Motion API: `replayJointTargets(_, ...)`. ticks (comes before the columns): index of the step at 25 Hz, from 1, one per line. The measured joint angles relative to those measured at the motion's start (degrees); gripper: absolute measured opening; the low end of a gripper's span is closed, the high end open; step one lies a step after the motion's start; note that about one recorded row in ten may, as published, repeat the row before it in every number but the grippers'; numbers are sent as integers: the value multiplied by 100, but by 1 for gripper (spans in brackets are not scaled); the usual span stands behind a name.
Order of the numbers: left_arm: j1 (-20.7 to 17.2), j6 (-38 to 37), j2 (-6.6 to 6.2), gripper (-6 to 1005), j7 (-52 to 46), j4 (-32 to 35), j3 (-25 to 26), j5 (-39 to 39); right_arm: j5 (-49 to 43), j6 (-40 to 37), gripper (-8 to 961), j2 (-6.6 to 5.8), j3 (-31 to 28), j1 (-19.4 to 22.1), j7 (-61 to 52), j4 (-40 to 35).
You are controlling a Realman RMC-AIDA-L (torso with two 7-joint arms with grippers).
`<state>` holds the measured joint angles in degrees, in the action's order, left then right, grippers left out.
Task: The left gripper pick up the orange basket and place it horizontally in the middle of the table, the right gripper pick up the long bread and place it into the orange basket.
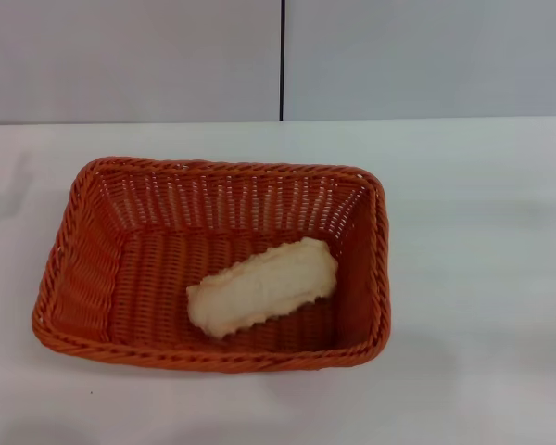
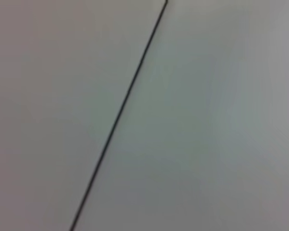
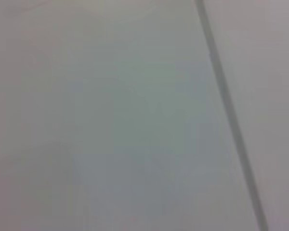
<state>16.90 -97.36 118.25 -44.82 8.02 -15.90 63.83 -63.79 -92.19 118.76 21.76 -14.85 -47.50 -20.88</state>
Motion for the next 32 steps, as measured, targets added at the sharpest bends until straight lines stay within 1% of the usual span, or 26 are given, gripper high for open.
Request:
replayJointTargets(1, 9, -93, 1, 773, 221, -102, 0, -105, 25, 0, 593, 0, -248, -2, 116, 159)
replayJointTargets(2, 9, -93, 1, 773, 221, -102, 0, -105, 25, 0, 593, 0, -248, -2, 116, 159)
replayJointTargets(6, 61, -154, 17, 773, 714, -185, -1, -142, 34, 1, 593, 7, -679, -27, 168, 328)
replayJointTargets(7, 61, -154, 17, 773, 714, -185, -1, -142, 35, 7, 593, 7, -777, -36, 170, 348)
replayJointTargets(11, 109, -214, 20, 773, 1352, -463, 2, -309, 38, 64, 593, 2, -1123, -71, 334, 405)
replayJointTargets(16, 138, -246, 31, 773, 1743, -695, 42, -370, 43, 68, 593, 7, -1329, -111, 699, 532)
replayJointTargets(21, 132, -249, 32, 774, 1763, -737, 44, -372, 42, 66, 593, 7, -1459, -161, 897, 630)
replayJointTargets(32, 142, -313, 32, 774, 1749, -830, 9, -344, 43, 64, 593, 6, -1587, -136, 916, 808)
